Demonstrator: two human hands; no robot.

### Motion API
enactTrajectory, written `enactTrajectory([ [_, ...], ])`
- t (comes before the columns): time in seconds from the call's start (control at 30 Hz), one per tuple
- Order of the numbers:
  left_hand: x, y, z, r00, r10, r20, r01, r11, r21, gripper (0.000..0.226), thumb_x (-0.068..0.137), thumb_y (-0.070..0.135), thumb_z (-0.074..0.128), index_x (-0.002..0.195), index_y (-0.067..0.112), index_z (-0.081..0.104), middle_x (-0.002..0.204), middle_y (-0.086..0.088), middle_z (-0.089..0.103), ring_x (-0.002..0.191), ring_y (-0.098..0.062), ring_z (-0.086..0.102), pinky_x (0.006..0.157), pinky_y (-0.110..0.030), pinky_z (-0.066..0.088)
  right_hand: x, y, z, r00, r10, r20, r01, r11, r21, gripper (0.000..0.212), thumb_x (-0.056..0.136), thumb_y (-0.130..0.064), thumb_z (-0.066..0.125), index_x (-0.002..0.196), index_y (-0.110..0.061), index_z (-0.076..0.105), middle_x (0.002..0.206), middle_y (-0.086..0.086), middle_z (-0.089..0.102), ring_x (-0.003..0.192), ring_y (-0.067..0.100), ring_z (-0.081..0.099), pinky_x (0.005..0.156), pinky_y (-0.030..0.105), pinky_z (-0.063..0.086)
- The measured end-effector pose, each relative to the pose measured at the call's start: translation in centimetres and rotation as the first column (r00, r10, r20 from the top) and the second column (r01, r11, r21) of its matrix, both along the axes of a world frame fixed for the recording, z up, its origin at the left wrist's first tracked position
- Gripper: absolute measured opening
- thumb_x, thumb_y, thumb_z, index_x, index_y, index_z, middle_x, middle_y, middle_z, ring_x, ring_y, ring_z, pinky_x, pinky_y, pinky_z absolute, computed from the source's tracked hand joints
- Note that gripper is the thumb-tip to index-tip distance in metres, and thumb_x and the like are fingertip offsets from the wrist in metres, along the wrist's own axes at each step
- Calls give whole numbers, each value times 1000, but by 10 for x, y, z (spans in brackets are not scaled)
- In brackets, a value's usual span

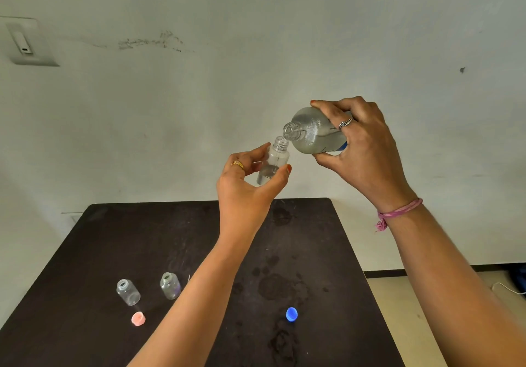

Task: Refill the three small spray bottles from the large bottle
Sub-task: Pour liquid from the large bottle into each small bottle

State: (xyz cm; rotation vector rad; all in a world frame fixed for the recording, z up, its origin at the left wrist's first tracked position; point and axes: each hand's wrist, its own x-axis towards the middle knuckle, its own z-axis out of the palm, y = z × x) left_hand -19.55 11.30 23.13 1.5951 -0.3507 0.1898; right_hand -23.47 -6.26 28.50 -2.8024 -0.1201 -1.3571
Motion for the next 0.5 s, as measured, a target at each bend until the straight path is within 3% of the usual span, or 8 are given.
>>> enactTrajectory([
  [0.5,-2,-2,0,1000,-12,-5,12,1000,-10,36,77,32,82,107,38,64,107,18,63,95,8,60,75,0,42,-2,-2,1,1000,-3,0,3,1000,8,75,63,-16,88,131,-17,57,114,10,59,102,27,52,82,34,50],
])
